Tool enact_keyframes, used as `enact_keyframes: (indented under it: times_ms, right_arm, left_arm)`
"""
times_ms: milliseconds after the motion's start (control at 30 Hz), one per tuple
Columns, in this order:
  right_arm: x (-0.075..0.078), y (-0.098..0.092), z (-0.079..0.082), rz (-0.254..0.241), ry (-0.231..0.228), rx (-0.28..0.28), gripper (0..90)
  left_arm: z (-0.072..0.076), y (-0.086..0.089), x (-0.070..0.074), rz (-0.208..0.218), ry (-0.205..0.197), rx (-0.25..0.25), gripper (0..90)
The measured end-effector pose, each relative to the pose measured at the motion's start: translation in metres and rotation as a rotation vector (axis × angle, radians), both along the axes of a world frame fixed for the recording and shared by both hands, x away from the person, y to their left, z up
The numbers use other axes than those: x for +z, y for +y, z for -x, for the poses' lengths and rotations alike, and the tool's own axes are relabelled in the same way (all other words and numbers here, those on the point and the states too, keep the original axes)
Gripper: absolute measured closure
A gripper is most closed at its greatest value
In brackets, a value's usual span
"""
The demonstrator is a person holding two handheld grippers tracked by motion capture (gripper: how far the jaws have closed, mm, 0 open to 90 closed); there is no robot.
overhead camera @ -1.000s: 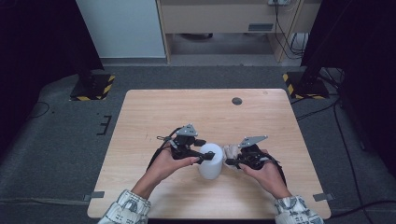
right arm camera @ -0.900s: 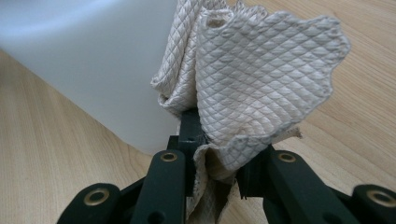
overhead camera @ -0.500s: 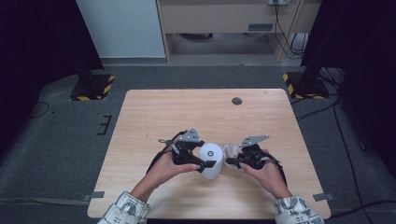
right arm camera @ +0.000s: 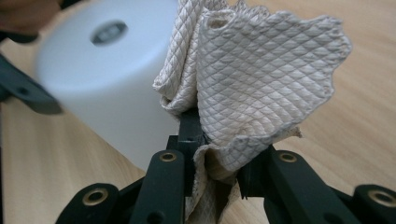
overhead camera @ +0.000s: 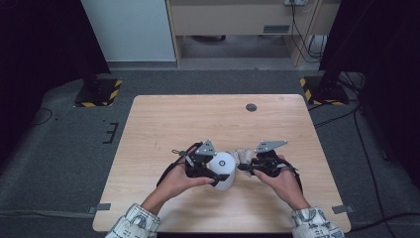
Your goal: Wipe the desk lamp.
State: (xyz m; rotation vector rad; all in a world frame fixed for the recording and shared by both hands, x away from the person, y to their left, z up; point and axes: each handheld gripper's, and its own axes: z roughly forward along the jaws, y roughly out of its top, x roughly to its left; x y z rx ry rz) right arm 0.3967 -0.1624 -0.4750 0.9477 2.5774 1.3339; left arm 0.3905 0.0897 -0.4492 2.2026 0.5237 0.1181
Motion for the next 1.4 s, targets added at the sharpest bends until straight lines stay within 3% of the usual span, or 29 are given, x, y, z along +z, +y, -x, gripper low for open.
enact_keyframes:
  times_ms: [167, 300, 367, 467, 533, 633, 833, 900, 1033, 1400]
  right_arm:
    - [-0.015, 0.008, -0.007, 0.075, 0.046, -0.005, 74.7]
    - [-0.019, 0.012, -0.01, 0.096, 0.044, -0.009, 74.7]
    - [-0.012, 0.009, -0.008, 0.067, 0.027, -0.013, 74.8]
    - [0.006, 0.002, -0.002, -0.025, -0.012, -0.021, 74.9]
    - [0.012, -0.001, 0.0, -0.057, -0.023, -0.018, 74.9]
    - [0.007, 0.002, 0.0, -0.021, -0.01, -0.015, 75.0]
    - [-0.015, 0.015, -0.003, 0.129, 0.035, -0.012, 75.3]
    - [-0.017, 0.015, -0.004, 0.135, 0.046, -0.011, 75.3]
    - [-0.011, 0.013, 0.005, 0.139, 0.025, -0.001, 75.4]
    - [0.0, 0.009, 0.037, 0.121, 0.02, 0.108, 76.2]
  left_arm:
    - [0.0, 0.001, 0.0, -0.004, -0.003, -0.008, 7.6]
    - [-0.001, 0.001, 0.0, -0.006, -0.006, -0.012, 7.7]
    - [-0.001, 0.001, 0.0, -0.007, -0.008, -0.015, 7.7]
    - [-0.001, 0.001, 0.0, -0.009, -0.01, -0.02, 7.7]
    - [-0.001, 0.001, 0.0, -0.009, -0.011, -0.021, 7.7]
    - [-0.001, 0.001, 0.0, -0.01, -0.012, -0.022, 7.7]
    - [-0.001, 0.002, -0.001, -0.009, -0.013, -0.027, 7.8]
    - [-0.001, 0.001, -0.001, -0.009, -0.014, -0.026, 7.8]
    - [-0.001, 0.002, -0.001, -0.01, -0.016, -0.029, 7.8]
    - [-0.002, 0.003, -0.001, -0.008, -0.018, -0.035, 7.8]
